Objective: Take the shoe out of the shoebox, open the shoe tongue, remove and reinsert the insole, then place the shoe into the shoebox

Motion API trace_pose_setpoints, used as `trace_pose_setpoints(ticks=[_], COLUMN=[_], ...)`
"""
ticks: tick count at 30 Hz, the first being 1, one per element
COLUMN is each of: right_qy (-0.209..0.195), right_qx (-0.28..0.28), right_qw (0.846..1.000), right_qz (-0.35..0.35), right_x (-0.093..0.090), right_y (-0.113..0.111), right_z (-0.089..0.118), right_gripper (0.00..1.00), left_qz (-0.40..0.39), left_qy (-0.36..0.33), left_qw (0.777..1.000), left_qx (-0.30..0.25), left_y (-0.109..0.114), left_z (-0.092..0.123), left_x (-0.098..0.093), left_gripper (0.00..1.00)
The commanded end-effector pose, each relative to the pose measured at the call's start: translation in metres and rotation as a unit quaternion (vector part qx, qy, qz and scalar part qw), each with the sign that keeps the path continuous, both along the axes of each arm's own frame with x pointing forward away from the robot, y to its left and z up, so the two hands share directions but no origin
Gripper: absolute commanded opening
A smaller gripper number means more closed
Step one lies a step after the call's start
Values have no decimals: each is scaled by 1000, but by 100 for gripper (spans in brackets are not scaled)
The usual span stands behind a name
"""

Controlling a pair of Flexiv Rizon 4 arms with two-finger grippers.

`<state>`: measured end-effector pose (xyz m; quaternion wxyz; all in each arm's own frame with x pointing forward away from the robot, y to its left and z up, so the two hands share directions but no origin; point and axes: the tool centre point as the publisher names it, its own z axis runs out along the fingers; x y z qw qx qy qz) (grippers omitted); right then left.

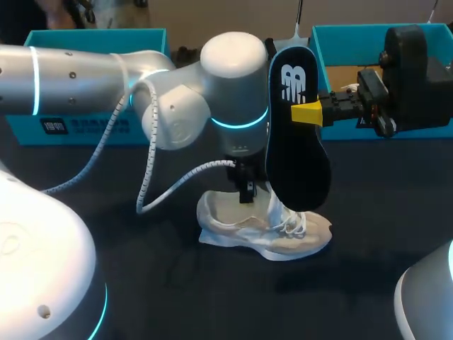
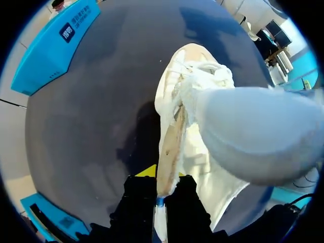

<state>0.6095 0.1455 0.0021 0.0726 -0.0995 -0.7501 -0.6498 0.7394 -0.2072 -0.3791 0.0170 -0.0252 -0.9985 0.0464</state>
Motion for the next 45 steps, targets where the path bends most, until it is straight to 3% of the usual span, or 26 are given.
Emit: trace_pose_setpoints(ticks=[1, 8, 13, 15, 18, 30, 33, 36, 45], right_qy=[1, 1, 1, 1, 1, 1, 1, 1, 1], right_qx=[-1, -1, -1, -1, -1, -1, -1, -1, -1], right_qw=[1000, 1000, 1000, 1000, 1000, 1000, 1000, 1000, 1000], right_qz=[1, 1, 1, 1, 1, 1, 1, 1, 1], right_x=[2, 2, 2, 2, 2, 2, 2, 2, 2], right_y=[2, 2, 2, 2, 2, 2, 2, 2, 2], right_z=[0, 0, 0, 0, 0, 0, 0, 0, 0], right_gripper=[0, 0, 0, 0, 0, 0, 0, 0, 0], left_qz=[-23, -111, -216, -306, -455, -455, -538, -570, -609], left_qy=[1, -8, -12, -20, -68, -68, -80, -90, -85], left_qw=[1000, 994, 976, 951, 887, 887, 838, 815, 787], left_qx=[-8, -15, -29, -24, -41, -41, -51, -49, -38], left_y=[3, 5, 17, 25, 40, 40, 40, 40, 40], left_z=[16, 38, 54, 56, 61, 61, 64, 65, 58], left_x=[-3, 0, 7, 4, -7, -7, -14, -17, -23], left_gripper=[0, 0, 0, 0, 0, 0, 0, 0, 0])
